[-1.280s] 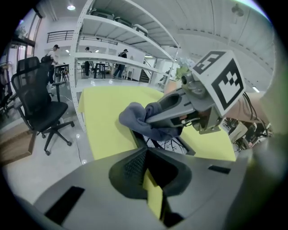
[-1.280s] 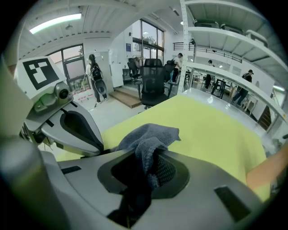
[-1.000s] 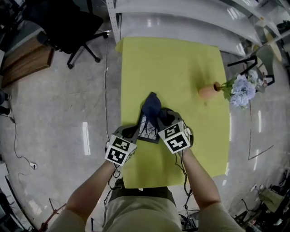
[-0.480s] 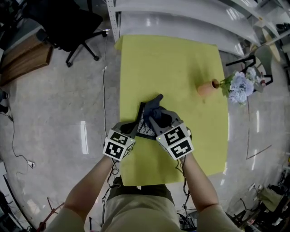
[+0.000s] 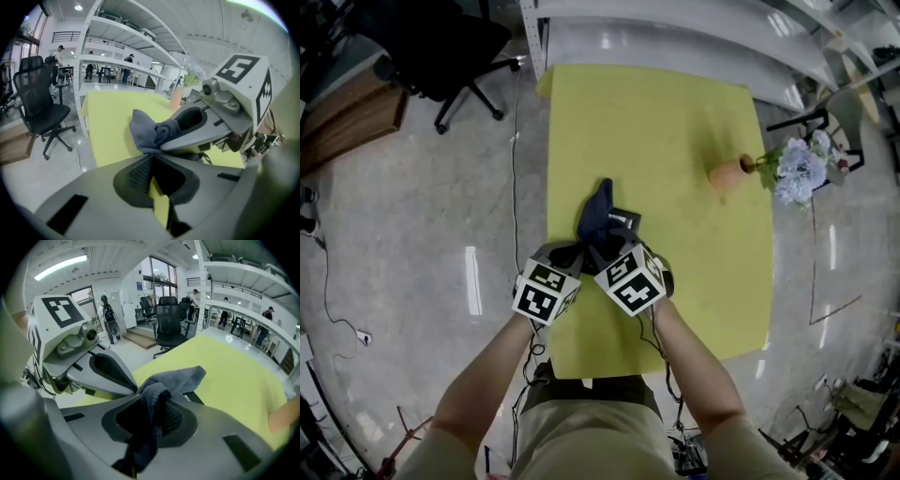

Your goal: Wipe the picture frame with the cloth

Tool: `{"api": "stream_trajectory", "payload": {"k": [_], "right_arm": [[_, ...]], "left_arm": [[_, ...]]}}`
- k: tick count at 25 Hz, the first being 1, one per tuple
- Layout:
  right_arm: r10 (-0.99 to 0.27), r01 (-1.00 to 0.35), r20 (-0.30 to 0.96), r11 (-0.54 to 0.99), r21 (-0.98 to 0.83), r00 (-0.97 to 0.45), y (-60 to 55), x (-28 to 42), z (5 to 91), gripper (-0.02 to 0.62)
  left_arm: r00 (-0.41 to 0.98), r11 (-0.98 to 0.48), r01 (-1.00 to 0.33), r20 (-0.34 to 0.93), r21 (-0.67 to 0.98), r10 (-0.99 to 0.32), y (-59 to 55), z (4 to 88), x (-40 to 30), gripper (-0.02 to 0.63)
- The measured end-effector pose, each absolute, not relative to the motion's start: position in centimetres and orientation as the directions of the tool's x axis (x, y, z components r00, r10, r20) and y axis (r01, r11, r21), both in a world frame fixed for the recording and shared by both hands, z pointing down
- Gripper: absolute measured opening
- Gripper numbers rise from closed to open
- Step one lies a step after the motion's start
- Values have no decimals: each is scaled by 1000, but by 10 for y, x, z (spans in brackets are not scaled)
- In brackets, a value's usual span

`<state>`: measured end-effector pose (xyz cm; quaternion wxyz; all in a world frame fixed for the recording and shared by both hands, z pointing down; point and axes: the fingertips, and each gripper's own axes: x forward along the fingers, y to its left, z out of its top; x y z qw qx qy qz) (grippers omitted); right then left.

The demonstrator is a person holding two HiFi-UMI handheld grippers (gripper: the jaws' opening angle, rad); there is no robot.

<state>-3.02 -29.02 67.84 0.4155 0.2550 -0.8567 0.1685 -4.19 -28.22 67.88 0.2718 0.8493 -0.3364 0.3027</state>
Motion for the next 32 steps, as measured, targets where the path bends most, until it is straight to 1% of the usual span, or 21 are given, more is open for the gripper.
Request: {"api": "stream_trajectory", "payload": {"k": [6, 12, 14, 17, 20, 23, 25, 28, 32], "right_arm": [[-281, -577, 854, 816, -27, -438, -279, 4, 678, 72], [-342, -659, 873, 752, 31, -349, -279, 47, 673, 74], [-375, -681, 844, 732, 16, -384, -279, 47, 658, 74], [-402, -714, 741, 684, -148, -538, -276, 30, 626, 72], [-397, -694, 687, 686, -219, -609, -268, 5, 610, 72], [-357, -648, 682, 728, -224, -638, -254, -26, 620, 74], [-341, -638, 691, 736, -226, -638, -248, -38, 633, 74], [-310, -646, 726, 726, -236, -614, -243, -46, 656, 75], [-275, -641, 745, 723, -256, -607, -234, -46, 670, 77]], "left_arm": [[609, -610, -736, 680, 292, -408, -281, 678, -43, 8], [617, -607, -732, 678, 310, -399, -282, 679, -44, 9], [616, -611, -731, 679, 303, -400, -282, 679, -45, 8], [619, -614, -728, 676, 304, -400, -281, 679, -44, 9], [626, -619, -723, 670, 308, -399, -282, 679, -43, 9], [637, -619, -716, 665, 322, -390, -281, 678, -44, 9], [634, -639, -708, 669, 300, -388, -280, 677, -42, 9], [625, -670, -698, 669, 250, -402, -281, 677, -41, 9], [637, -659, -699, 660, 277, -398, -281, 677, -41, 9]]}}
